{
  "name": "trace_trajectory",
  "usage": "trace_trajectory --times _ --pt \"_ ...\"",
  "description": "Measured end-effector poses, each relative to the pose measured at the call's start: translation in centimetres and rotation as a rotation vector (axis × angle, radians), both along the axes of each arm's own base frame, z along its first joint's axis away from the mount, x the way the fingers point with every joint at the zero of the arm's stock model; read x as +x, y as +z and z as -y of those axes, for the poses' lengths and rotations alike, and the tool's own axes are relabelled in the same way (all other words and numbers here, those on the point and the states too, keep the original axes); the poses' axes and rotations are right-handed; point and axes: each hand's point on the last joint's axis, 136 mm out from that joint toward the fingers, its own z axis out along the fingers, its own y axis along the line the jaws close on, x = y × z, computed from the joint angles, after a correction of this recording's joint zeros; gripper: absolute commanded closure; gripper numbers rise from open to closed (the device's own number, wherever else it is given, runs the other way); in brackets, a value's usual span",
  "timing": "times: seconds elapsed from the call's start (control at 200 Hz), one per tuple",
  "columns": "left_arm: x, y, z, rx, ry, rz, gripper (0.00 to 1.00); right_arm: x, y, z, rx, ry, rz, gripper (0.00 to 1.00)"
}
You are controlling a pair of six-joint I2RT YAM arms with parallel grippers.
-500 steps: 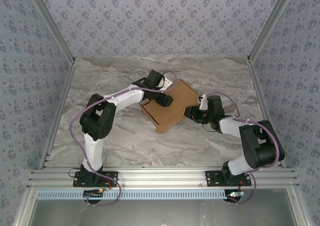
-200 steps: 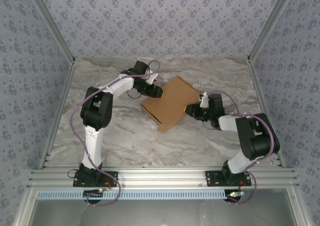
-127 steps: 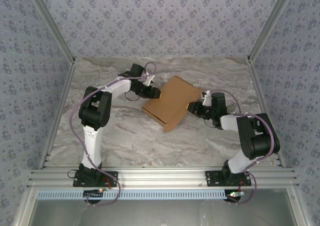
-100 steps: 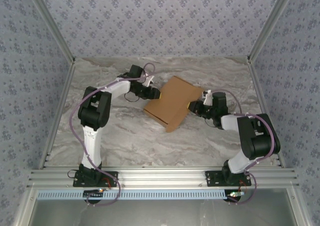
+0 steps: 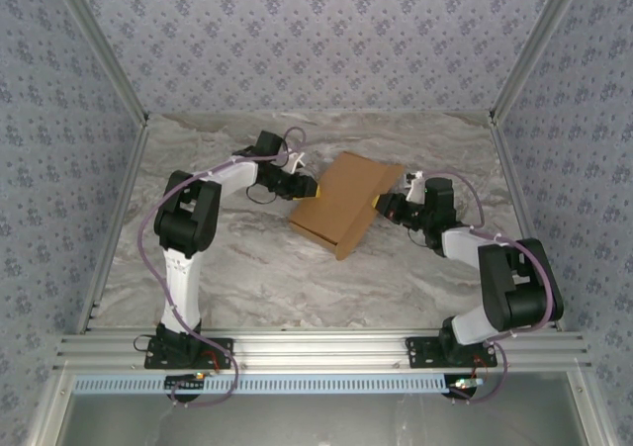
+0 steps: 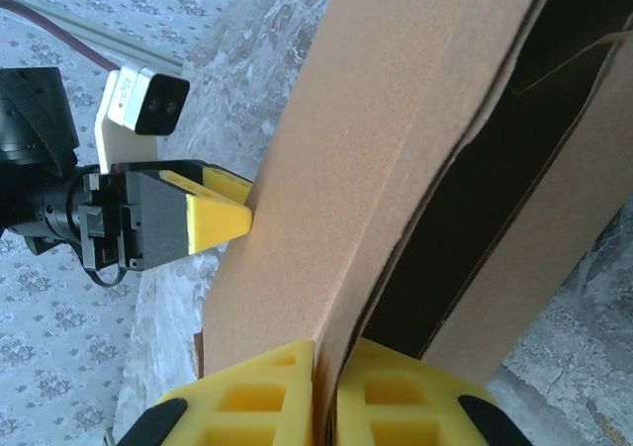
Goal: Fold the paper box
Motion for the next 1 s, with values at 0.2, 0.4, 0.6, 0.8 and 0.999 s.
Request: trace_trajectory --times 0.2,0.4,0.6,0.8,0.999 --pt "-0.2 -0.2 0.2 -0.017 0.007 -0.017 0.67 0.2 0.6 0.1 -0.003 -0.007 0.005 0.89" --pt "-0.6 -0.3 0.6 -0.056 0.020 -0.048 0.68 0.9 2.0 0.1 -0.007 -0.019 0.024 0.89" --pt "-0.8 -0.4 1.0 -0.098 0.038 -0.077 0.68 1.5 3.2 -0.1 -0.012 -0.024 0.039 0.89" --pt "-1.1 -0.5 1.3 -0.137 0.049 -0.107 0.69 2.2 5.0 -0.7 -0.014 -0.019 0.064 0.89" --pt "-1.5 -0.6 1.6 -0.157 0.050 -0.127 0.69 2.5 6.4 -1.6 -0.020 -0.003 0.081 0.89"
